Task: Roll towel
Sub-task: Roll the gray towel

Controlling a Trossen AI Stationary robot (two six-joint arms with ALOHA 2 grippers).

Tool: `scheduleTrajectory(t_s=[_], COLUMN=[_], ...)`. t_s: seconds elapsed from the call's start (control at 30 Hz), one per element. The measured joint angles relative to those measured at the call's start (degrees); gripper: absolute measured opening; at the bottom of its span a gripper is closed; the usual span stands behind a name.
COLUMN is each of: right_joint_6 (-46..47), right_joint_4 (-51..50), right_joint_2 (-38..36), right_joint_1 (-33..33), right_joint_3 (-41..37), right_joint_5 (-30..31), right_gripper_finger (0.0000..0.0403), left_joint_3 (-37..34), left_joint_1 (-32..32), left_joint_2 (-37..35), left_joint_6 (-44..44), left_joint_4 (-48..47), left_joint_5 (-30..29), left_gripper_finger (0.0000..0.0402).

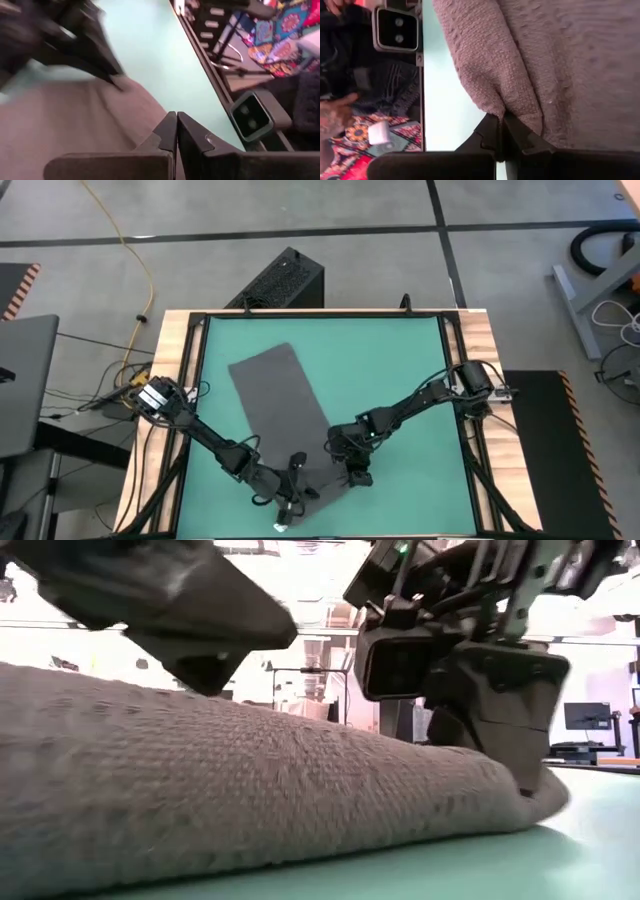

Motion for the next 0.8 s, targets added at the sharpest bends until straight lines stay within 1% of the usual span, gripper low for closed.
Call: scheduleTrajectory(t_s=[0.1, 0.27, 0.37, 0.43, 0.6, 0.7, 0.8], right_joint_6=[1.4, 2.1, 4.0, 5.3, 6.2, 4.8, 2.2], right_joint_4=[0.2, 0.2, 0.6, 0.7, 1.2, 1.4, -1.0], right_joint_2=[0.0, 0.0, 0.0, 0.0, 0.0, 0.0, -0.4], right_joint_1=[-1.3, -2.2, -1.7, -1.3, -0.8, -0.6, -0.6], right_joint_3=[0.0, 0.0, 0.0, 0.0, 0.0, 0.1, 0.6], right_joint_5=[-2.1, -5.4, -6.6, -6.8, -6.9, -7.2, -9.5], right_gripper_finger=[0.0026, 0.0025, 0.0026, 0.0030, 0.0051, 0.0071, 0.0095], left_joint_3=[0.0, 0.0, 0.0, 0.0, 1.0, 1.4, 1.4], left_joint_1=[-1.1, -2.5, -3.0, -3.0, -3.1, -3.0, -2.9], left_joint_2=[0.0, 0.1, 1.0, 2.3, 7.0, 8.9, 9.0], left_joint_6=[-2.4, -6.9, -8.1, -8.6, -9.9, -11.1, -11.7], left_joint_4=[-2.5, -8.3, -8.5, -6.3, -4.1, -3.5, -3.8], left_joint_5=[-0.4, -3.4, -3.5, -3.1, -2.1, -2.1, -2.4], left_gripper_finger=[0.0000, 0.0000, 0.0000, 0.0000, 0.0000, 0.0000, 0.0000])
